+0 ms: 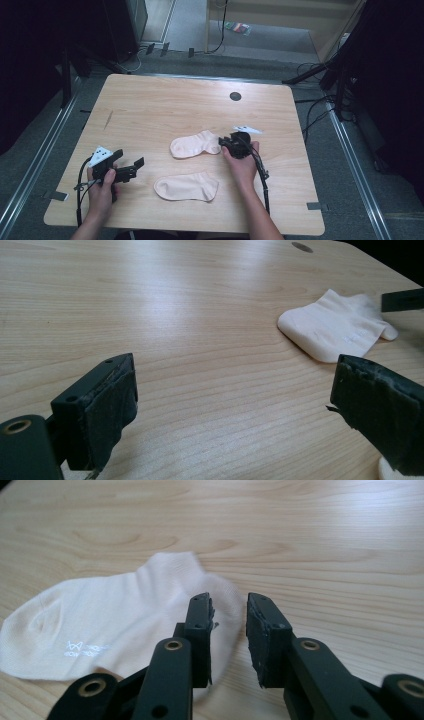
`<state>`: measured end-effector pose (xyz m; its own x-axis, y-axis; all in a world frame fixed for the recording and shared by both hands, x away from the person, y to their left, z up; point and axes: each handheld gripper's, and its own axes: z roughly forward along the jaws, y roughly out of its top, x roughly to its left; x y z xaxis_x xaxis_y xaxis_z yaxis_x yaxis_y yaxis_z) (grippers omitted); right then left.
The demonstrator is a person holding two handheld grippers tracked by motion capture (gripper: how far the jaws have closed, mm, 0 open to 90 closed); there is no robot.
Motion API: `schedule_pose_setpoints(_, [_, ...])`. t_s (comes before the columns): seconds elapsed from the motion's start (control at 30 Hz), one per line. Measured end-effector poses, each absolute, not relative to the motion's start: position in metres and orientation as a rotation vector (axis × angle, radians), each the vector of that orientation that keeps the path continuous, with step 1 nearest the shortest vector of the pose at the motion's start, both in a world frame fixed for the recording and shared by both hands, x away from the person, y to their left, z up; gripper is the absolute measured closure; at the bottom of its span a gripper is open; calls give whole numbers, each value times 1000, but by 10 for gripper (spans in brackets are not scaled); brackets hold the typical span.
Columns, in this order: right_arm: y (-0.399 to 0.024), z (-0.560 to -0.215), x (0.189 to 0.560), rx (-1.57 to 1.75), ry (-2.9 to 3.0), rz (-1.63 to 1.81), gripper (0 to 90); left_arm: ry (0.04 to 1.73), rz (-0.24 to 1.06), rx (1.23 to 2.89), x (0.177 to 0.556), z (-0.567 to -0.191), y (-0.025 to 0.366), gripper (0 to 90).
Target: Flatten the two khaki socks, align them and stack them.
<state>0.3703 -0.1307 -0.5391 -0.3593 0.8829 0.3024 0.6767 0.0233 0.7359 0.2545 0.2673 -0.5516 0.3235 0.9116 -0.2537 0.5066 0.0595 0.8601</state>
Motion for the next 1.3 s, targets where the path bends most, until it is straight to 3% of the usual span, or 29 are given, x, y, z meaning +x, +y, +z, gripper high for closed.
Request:
schedule_pose_setpoints(0.1, [-144,-532,366,1594,2011,1257,693,1374,572,1614,256,-551,263,144])
schedule_pose_setpoints(0.23, [-146,-529,369,1582,2001,1274,668,1434,617,1656,261,-547,257,145])
schedule_pose_setpoints(0.37, [-141,-529,372,1565,1999,1286,636,1363,574,1631,264,-536,250,164])
schedule_pose_setpoints(0.43, [-132,-528,376,1520,1997,1300,580,1318,573,1700,277,-529,230,238])
schedule_pose_setpoints(0.53, [-125,-529,379,1465,2027,1299,574,1292,508,1730,290,-529,216,353])
schedule_pose_setpoints(0.63, [-120,-532,381,1437,2061,1283,575,1302,471,1754,302,-530,203,418])
schedule_pose_setpoints(0.73, [-120,-535,383,1439,2054,1261,579,1341,416,1789,314,-532,193,422])
schedule_pose_setpoints(1.2, [-118,-545,385,1438,2116,1211,599,1374,408,1874,329,-544,172,594])
schedule_pose_setpoints(1.3, [-115,-548,384,1421,2142,1174,637,1362,417,1893,329,-545,168,646])
